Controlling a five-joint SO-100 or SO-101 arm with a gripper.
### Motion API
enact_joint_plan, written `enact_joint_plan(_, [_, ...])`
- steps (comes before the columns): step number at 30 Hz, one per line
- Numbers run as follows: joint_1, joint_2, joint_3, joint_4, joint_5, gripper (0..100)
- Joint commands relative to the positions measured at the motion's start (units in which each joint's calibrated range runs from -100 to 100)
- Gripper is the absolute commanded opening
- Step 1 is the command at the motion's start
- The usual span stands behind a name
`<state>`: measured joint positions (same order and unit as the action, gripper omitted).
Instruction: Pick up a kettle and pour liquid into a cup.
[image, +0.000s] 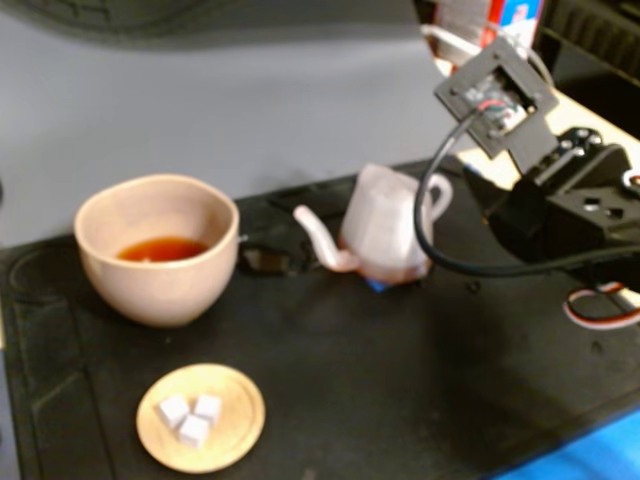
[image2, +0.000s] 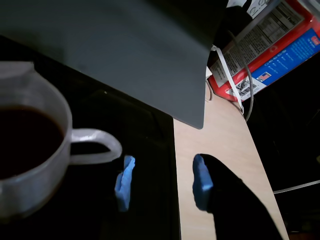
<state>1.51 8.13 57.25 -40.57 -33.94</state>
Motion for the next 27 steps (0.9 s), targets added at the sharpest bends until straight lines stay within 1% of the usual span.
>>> enact_joint_plan(1, [0.1,-4.7,2.3,-0.3,-0.2,15])
enact_joint_plan(3, [0.0,-7.2,4.5,-0.3,-0.2,15])
enact_joint_plan(5, [-0.5,-12.4,8.7,-0.3,-2.2,15])
enact_joint_plan(6, [-0.5,-15.0,10.8,-0.3,-2.3,13])
enact_joint_plan(7, [-0.4,-20.0,14.1,-0.8,-2.3,4])
enact_joint_plan(8, [-0.3,-21.8,15.0,-0.8,-2.3,1])
enact_joint_plan(10, [-0.2,-26.7,17.7,-0.3,-2.4,1])
enact_joint_plan(17, [-0.6,-46.7,27.5,0.1,-7.6,1])
enact_joint_plan(18, [-0.6,-49.3,27.9,1.7,-8.8,1])
enact_joint_plan(19, [-0.8,-54.9,27.9,5.8,-10.2,1])
enact_joint_plan(21, [-1.2,-59.3,27.6,9.9,-10.6,1])
enact_joint_plan(22, [-1.5,-64.4,27.0,16.5,-11.2,1])
enact_joint_plan(27, [-1.3,-80.1,27.2,33.3,-14.9,1])
